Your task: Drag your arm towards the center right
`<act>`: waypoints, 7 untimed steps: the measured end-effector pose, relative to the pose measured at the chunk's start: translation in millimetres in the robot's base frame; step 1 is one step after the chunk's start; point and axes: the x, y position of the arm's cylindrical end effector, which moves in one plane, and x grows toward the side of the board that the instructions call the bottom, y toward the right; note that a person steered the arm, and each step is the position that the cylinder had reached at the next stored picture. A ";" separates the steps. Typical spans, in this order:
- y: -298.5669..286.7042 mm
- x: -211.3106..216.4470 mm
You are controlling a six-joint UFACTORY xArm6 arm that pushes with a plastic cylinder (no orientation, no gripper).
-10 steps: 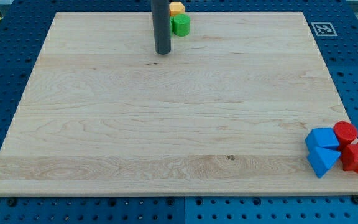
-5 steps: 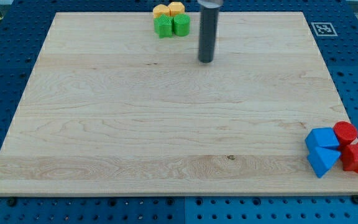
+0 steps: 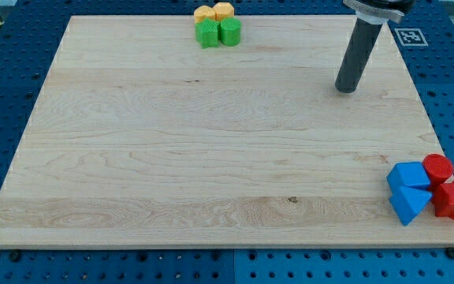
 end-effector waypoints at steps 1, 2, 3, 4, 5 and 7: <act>2.7 0.1; 2.7 0.1; 7.0 0.1; 10.7 0.5; 13.3 0.7; 20.6 0.7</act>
